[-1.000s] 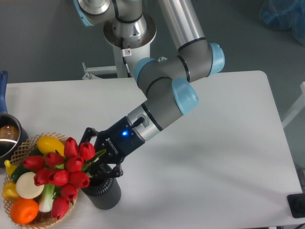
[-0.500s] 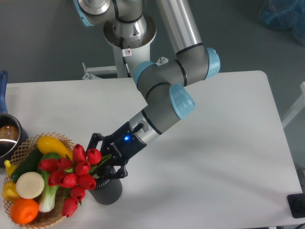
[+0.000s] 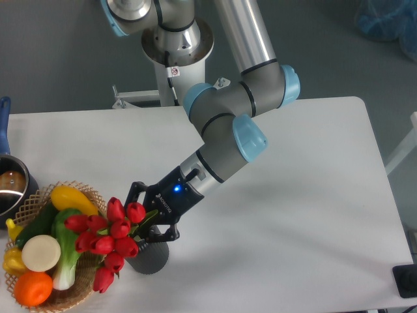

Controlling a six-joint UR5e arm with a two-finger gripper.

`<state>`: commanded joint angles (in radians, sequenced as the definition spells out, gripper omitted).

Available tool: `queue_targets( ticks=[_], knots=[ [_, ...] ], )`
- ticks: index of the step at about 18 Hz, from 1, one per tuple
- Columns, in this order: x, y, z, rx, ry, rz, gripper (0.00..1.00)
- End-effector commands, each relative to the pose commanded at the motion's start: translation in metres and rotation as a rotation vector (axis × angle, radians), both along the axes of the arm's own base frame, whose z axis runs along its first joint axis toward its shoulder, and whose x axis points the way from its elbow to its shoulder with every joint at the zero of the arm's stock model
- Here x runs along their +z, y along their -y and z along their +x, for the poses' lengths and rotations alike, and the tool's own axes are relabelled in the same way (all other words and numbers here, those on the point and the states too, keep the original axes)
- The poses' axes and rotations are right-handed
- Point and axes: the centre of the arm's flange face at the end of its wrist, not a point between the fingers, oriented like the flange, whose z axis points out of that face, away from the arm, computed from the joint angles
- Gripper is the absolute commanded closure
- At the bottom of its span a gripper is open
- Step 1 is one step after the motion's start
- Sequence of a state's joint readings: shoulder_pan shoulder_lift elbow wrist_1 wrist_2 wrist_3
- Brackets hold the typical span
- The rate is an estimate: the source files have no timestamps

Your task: Insert the flowers into the vase

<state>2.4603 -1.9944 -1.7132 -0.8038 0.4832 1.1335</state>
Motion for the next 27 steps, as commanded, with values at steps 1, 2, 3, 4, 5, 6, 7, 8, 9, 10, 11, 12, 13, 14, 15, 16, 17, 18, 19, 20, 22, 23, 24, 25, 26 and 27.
queue_targets(
  ticks=[1, 2, 3, 4, 5, 6, 7, 8, 9, 10, 11, 12, 13, 14, 15, 16, 17, 18, 19, 20, 22, 23, 24, 25, 26, 27],
  knots=[
    [-0.002, 0.007, -0.002, 0.006, -0.003, 0.001, 0.68],
    [-0.004, 0.012, -0.002, 0.008, -0.004, 0.001, 0.62],
    [-0.008, 0.017, -0.005, 0.013, -0.004, 0.0, 0.57],
    [-0.006, 0.023, -0.008, 0.024, -0.004, 0.002, 0.52],
    [-0.005, 0.028, -0.009, 0.031, -0.004, 0.001, 0.46],
    [-0.004, 0.033, -0.01, 0.039, -0.003, 0.001, 0.36],
    [-0.003, 0.037, -0.011, 0.047, -0.002, 0.0, 0.23],
    [-0.002, 0.042, -0.014, 0.056, -0.001, -0.002, 0.06],
    [-0.001, 0.047, -0.016, 0.066, 0.0, -0.003, 0.0],
    [0.001, 0.051, -0.017, 0.074, 0.002, -0.002, 0.0],
    [0.002, 0.056, -0.021, 0.084, -0.001, -0.001, 0.0],
    [0.003, 0.059, -0.025, 0.093, -0.002, 0.0, 0.0],
    [0.003, 0.063, -0.027, 0.1, -0.001, -0.001, 0.0],
    [0.004, 0.064, -0.027, 0.104, 0.002, -0.002, 0.0],
    [0.005, 0.065, -0.029, 0.107, 0.0, -0.001, 0.0],
    [0.006, 0.069, -0.032, 0.115, -0.001, 0.0, 0.0],
    [0.007, 0.071, -0.036, 0.123, -0.002, 0.001, 0.0],
    [0.008, 0.076, -0.041, 0.133, -0.005, 0.002, 0.0],
    [0.012, 0.081, -0.045, 0.146, -0.008, 0.006, 0.0],
    [0.017, 0.087, -0.051, 0.159, -0.015, 0.011, 0.0],
    [0.026, 0.099, -0.061, 0.186, -0.03, 0.019, 0.0],
    [0.029, 0.104, -0.066, 0.198, -0.036, 0.021, 0.0],
    [0.036, 0.111, -0.071, 0.211, -0.052, 0.03, 0.0],
    [0.046, 0.118, -0.077, 0.228, -0.067, 0.037, 0.0],
    [0.058, 0.126, -0.082, 0.243, -0.091, 0.045, 0.0],
    [0.068, 0.134, -0.087, 0.265, -0.125, 0.035, 0.0]
  ],
)
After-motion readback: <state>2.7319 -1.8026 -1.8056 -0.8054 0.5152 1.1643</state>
